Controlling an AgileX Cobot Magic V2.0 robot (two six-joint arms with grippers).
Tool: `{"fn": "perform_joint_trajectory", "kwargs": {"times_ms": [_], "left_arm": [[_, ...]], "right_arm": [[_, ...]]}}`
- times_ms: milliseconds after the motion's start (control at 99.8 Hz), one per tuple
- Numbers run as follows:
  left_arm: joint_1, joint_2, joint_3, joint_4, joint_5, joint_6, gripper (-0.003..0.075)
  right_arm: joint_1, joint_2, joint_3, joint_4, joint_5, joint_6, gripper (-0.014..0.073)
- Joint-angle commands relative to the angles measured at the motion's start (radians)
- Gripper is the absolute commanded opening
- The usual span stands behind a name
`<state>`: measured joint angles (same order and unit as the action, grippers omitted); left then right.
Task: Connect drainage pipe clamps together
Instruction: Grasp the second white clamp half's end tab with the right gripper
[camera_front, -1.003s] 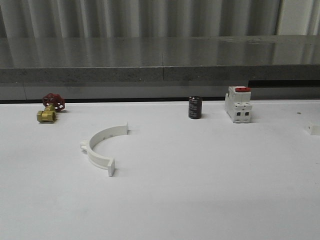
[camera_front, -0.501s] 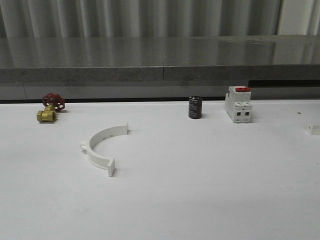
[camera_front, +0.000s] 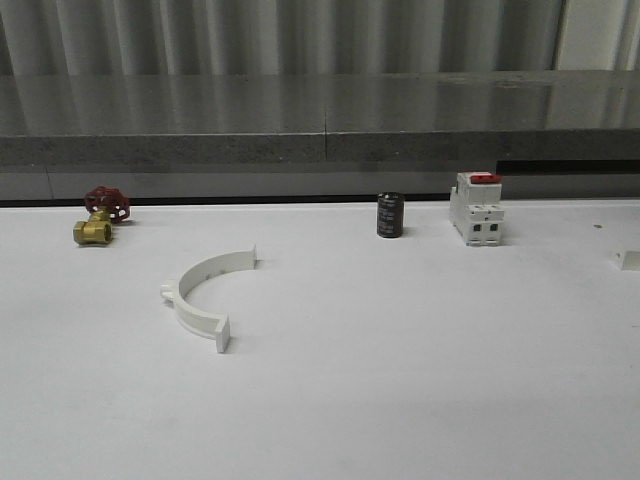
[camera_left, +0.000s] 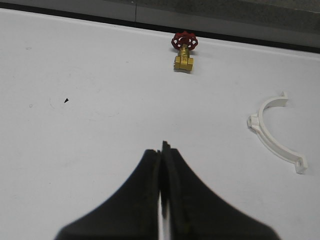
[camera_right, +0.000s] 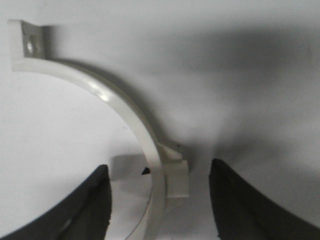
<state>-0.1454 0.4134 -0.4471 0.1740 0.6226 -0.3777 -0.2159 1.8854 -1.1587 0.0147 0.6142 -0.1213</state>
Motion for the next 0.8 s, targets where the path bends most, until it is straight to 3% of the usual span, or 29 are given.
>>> {"fn": "perform_joint_trajectory", "kwargs": {"times_ms": [0, 130, 251, 561, 792], "left_arm": [[-0.003, 0.007, -0.028, 0.007, -0.067, 0.001, -0.0020], [-0.003, 0.007, -0.028, 0.007, -0.067, 0.001, -0.0020], [-0.003, 0.007, -0.028, 0.007, -0.067, 0.001, -0.0020], [-0.003, 0.007, -0.028, 0.007, -0.067, 0.001, -0.0020], [-0.003, 0.007, -0.028, 0.007, -0.067, 0.001, -0.0020]], "right_arm": [[-0.010, -0.042, -0.030, 0.000, -0.027, -0.011, 0.0300], [-0.010, -0.042, -0.030, 0.000, -0.019, -0.011, 0.0140], [-0.010, -0.042, -0.030, 0.000, -0.022, -0.011, 0.0059], [-0.009, -0.043, -0.030, 0.003, -0.009, -0.011, 0.0048], [0.018, -0.098, -0.069, 0.145, 0.061, -0.009, 0.0048]]}}
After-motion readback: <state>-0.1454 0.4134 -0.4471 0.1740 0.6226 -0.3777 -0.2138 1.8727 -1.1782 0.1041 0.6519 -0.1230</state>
